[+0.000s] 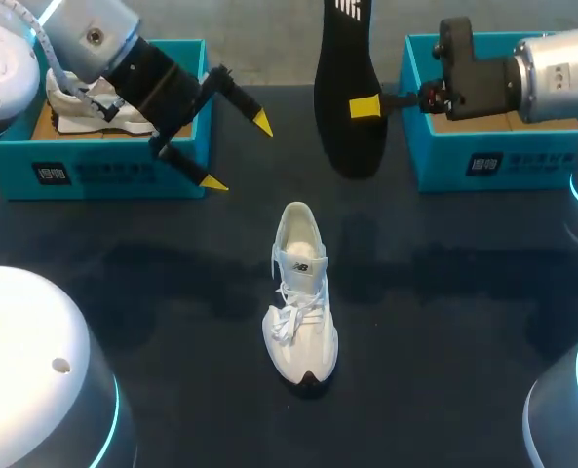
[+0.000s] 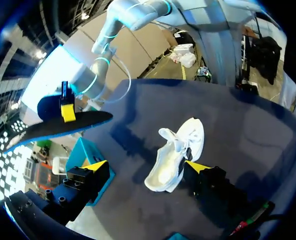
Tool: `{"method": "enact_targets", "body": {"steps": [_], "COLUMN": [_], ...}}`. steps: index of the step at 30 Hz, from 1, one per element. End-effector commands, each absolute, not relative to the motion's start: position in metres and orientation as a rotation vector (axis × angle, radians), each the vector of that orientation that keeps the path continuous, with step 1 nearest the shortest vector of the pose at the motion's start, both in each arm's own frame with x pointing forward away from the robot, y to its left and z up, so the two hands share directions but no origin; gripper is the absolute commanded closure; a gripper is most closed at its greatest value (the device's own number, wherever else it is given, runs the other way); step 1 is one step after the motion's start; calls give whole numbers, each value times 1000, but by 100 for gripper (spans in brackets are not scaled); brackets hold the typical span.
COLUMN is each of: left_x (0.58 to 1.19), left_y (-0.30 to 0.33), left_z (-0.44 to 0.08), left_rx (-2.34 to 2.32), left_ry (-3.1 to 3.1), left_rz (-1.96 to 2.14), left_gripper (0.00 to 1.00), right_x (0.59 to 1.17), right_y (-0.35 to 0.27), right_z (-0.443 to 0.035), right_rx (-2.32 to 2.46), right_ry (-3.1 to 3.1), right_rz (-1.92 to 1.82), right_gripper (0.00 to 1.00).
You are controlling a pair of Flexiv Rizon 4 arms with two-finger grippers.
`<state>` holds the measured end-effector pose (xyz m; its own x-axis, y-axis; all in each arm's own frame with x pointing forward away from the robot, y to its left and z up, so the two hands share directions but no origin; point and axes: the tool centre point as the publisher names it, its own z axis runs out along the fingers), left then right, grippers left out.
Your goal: Take the shoe out of the shoebox, open the shoe tongue, remove and reinsert the insole, then place the shoe into the shoebox
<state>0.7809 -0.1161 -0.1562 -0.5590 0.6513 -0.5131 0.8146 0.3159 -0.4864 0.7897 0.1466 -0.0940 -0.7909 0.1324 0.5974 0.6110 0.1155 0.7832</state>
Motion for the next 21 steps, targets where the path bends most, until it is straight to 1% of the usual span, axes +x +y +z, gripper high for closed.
{"method": "enact_targets", "body": {"steps": [1,8,21], "left_x": [782,781,779], "left_y": [-111,-106,-90], "left_z": [-162,-168,-174], "left_rx": [1298,1229,1151], "left_ry": [2403,2474,2537], "left_rz": [-1025,-966,-991], "left_gripper": [0,0,0], "right_x": [785,784,783], "right_y": [148,149,154], "right_z": [-97,-101,-112], "right_rx": [-731,-732,-710], "right_ry": [-2014,-2000,-1976], "right_rz": [-1736,-1741,-1772], "right_gripper": [100,100,100]}}
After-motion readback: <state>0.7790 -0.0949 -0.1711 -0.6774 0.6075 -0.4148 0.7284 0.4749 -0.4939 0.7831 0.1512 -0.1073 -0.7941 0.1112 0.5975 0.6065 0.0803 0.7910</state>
